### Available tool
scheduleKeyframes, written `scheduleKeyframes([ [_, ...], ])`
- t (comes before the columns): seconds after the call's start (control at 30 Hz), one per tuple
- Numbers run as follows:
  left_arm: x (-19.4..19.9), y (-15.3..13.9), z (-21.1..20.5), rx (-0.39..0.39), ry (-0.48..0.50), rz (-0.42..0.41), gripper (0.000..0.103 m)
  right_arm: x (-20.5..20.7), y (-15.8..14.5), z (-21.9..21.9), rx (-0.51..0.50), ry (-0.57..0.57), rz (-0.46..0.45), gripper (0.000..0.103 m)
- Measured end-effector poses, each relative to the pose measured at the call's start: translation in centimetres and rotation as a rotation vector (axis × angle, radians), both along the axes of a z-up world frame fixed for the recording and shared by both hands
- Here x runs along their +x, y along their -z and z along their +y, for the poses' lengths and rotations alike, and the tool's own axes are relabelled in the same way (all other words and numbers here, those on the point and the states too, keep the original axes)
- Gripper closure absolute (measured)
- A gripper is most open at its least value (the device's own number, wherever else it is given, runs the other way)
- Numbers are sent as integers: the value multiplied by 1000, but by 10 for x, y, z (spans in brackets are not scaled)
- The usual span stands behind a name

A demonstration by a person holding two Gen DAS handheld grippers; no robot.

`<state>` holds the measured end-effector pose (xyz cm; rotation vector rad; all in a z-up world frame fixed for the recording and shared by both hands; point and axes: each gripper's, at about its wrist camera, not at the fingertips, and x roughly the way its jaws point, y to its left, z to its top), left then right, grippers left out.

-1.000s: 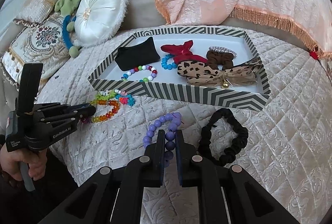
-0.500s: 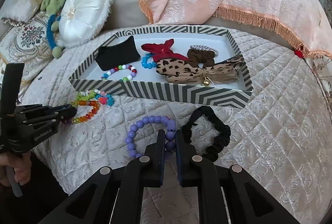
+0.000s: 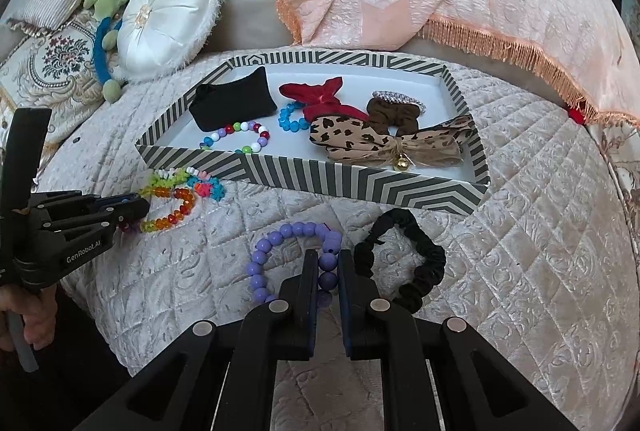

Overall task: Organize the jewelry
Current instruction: 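Lift the orange crystal strand with the left tool while the right tool lifts the purple bracelet, then drop the orange crystal strand in the tray with the left tool while the right tool drops the purple bracelet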

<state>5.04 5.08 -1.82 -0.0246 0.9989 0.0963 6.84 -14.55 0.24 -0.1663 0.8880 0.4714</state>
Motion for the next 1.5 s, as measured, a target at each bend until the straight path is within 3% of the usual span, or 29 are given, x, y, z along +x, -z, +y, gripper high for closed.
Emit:
scheduleKeyframes([
  [0.23,-6,-11,0,-21,6,-25,95,0,-4,0,10,0,-7,95],
  [0.6,-5,-74,0,-110,25,-126,95,-6,-41,-5,90,-11,-99,95],
  [0.8,41,-125,3,-104,36,-211,95,23,-82,1,94,-2,-166,95],
  [0.93,92,-138,8,-128,18,-228,95,69,-87,10,87,38,-138,95],
  [1.1,154,-124,16,-205,-9,-214,95,137,-67,20,81,101,-65,95],
  [1.2,189,-101,24,-254,-29,-176,95,171,-49,30,67,120,-22,94],
  [1.37,212,-73,46,-322,-107,-121,95,205,-29,51,116,111,36,95],
  [1.4,214,-67,48,-322,-119,-108,95,209,-26,53,142,106,48,95],
  [1.5,218,-39,54,-222,-169,-30,95,223,-15,54,185,132,94,95],
])
